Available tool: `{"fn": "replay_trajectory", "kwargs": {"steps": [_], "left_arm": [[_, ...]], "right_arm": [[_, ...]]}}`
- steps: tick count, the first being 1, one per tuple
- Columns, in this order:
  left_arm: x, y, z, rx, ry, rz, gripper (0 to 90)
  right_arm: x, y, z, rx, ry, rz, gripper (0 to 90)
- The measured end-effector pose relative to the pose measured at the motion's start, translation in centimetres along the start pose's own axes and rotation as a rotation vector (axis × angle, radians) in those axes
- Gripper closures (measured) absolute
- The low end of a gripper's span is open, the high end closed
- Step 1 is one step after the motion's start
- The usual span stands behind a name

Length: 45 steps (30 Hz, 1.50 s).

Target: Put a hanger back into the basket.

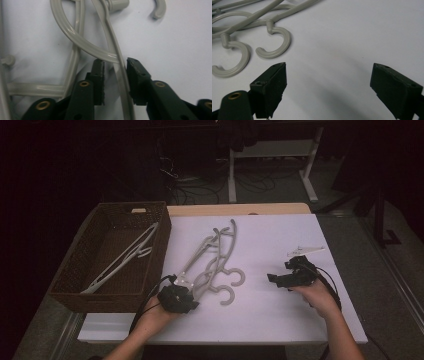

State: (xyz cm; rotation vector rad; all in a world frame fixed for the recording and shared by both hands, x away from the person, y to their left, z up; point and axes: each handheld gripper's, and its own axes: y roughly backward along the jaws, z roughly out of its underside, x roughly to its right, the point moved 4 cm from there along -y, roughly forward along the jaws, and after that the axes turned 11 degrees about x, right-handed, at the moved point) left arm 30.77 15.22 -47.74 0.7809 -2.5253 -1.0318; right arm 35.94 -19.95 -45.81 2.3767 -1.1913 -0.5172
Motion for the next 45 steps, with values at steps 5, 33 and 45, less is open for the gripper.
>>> {"fn": "replay_trajectory", "kwargs": {"steps": [5,33,45], "left_arm": [[-0.4,0.0,0.0,0.003,0.044,0.010,77.9],[0.8,3.9,-5.9,0.149,0.018,0.095,82.2],[0.4,6.9,-11.8,0.198,-0.015,0.146,82.2]], "right_arm": [[0.0,0.0,0.0,0.000,0.000,-0.001,13.3],[0.8,0.5,-0.1,0.022,-0.026,0.014,13.3],[0.7,0.4,-0.1,0.023,-0.024,0.008,13.3]]}}
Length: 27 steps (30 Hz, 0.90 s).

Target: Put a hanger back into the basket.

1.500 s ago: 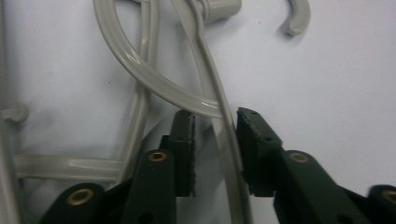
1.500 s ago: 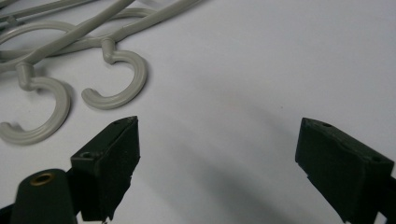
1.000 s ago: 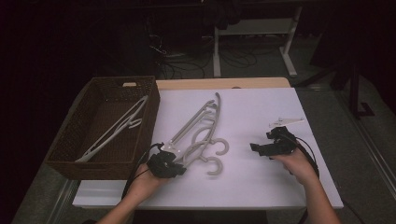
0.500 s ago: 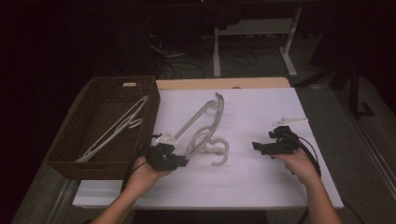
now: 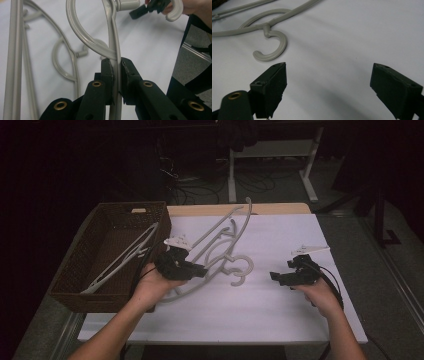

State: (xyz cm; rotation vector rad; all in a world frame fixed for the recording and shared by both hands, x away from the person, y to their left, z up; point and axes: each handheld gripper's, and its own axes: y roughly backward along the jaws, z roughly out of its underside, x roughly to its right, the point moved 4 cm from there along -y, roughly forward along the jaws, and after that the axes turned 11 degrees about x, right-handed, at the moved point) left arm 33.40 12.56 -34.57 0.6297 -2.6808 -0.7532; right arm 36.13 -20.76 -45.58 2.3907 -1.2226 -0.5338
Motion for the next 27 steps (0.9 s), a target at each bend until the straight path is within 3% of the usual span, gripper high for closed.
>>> {"fn": "replay_trajectory", "kwargs": {"steps": [7,12,21,27], "left_arm": [[-1.6,1.5,-3.4,0.018,-0.033,-0.004,82.2],[-3.3,3.4,-4.2,0.024,-0.047,0.004,82.2],[-7.0,8.3,-2.5,0.014,-0.059,-0.052,82.1],[-9.5,12.0,-0.6,0.026,-0.038,-0.094,82.2]], "right_arm": [[-0.1,0.0,0.0,-0.001,-0.005,-0.001,13.4],[0.0,0.0,0.0,0.000,0.000,-0.001,13.3],[0.0,0.0,0.0,-0.003,-0.002,0.003,13.3],[0.0,-0.2,0.1,-0.009,-0.005,0.004,13.3]]}}
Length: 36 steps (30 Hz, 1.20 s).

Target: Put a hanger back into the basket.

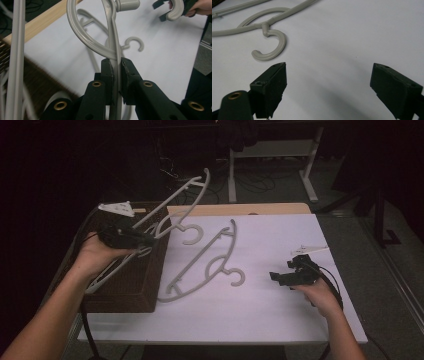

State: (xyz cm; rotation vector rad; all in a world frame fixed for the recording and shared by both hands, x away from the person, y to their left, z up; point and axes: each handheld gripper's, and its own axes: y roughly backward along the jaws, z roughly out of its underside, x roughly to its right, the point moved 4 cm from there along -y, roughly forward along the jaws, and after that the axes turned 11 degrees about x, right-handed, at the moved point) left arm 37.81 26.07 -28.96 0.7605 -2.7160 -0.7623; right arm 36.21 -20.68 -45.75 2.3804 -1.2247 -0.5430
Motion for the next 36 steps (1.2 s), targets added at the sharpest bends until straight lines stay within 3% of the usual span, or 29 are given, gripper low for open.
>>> {"fn": "replay_trajectory", "kwargs": {"steps": [6,14,22,36], "left_arm": [[-1.9,2.5,2.4,-0.008,0.025,-0.026,82.1],[-3.5,4.3,6.2,-0.021,0.073,-0.044,82.1],[-4.8,5.3,9.1,-0.028,0.118,-0.047,82.0],[-6.5,5.7,11.9,-0.036,0.197,-0.069,81.8]], "right_arm": [[0.0,-0.1,0.0,-0.002,0.000,0.002,13.3],[0.0,-0.2,0.1,-0.006,0.002,0.002,13.3],[-0.1,-0.3,0.1,-0.011,0.004,0.003,13.3],[-0.1,-0.3,0.1,-0.011,0.001,0.004,13.3]]}}
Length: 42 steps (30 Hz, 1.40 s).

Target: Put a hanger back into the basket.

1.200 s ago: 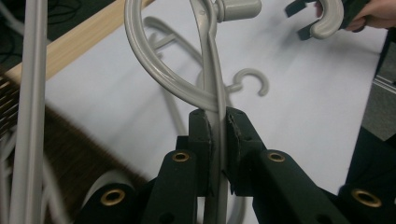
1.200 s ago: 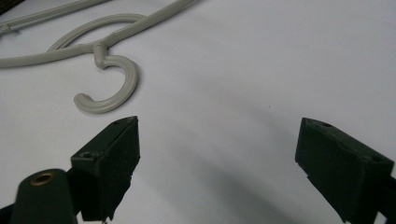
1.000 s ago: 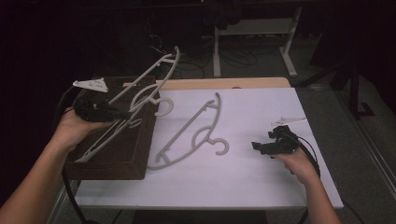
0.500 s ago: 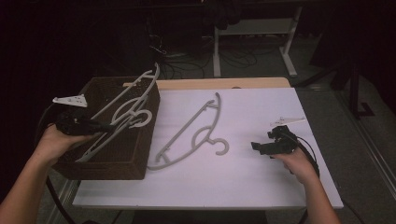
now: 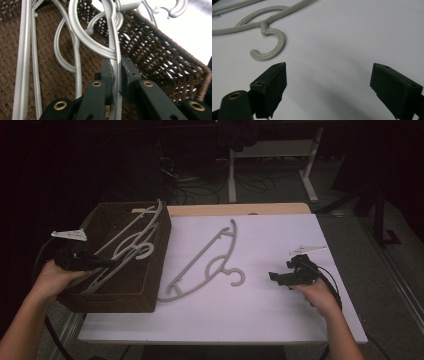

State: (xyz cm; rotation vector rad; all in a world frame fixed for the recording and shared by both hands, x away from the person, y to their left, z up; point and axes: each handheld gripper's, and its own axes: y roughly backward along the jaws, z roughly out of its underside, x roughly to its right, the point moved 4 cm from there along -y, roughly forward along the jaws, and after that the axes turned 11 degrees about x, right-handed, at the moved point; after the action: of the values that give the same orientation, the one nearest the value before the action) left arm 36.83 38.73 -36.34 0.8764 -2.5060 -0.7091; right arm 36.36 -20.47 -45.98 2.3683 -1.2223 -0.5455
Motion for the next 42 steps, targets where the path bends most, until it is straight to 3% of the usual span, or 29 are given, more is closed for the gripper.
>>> {"fn": "replay_trajectory", "kwargs": {"steps": [8,19,21,25,32,42], "left_arm": [[-0.2,-0.6,0.8,-0.029,0.015,0.016,81.6],[-1.1,-1.2,1.1,-0.054,0.001,-0.088,79.1],[-1.3,-1.2,1.0,-0.046,0.004,-0.126,66.0],[-1.2,-1.1,0.7,-0.026,0.014,-0.122,47.7],[-0.3,-1.1,-0.4,0.024,0.000,-0.093,34.5],[2.5,-1.5,-3.6,0.105,-0.030,-0.046,18.7]], "right_arm": [[0.0,0.0,0.0,0.001,0.001,0.000,13.3],[0.0,0.0,0.0,0.002,-0.001,0.000,13.3],[0.0,0.0,0.0,0.003,-0.001,-0.001,13.3],[0.0,0.1,-0.1,0.006,-0.003,-0.002,13.3],[0.0,0.1,-0.1,0.006,-0.002,-0.003,13.3],[0.0,0.1,-0.1,0.007,0.000,-0.004,13.3]]}}
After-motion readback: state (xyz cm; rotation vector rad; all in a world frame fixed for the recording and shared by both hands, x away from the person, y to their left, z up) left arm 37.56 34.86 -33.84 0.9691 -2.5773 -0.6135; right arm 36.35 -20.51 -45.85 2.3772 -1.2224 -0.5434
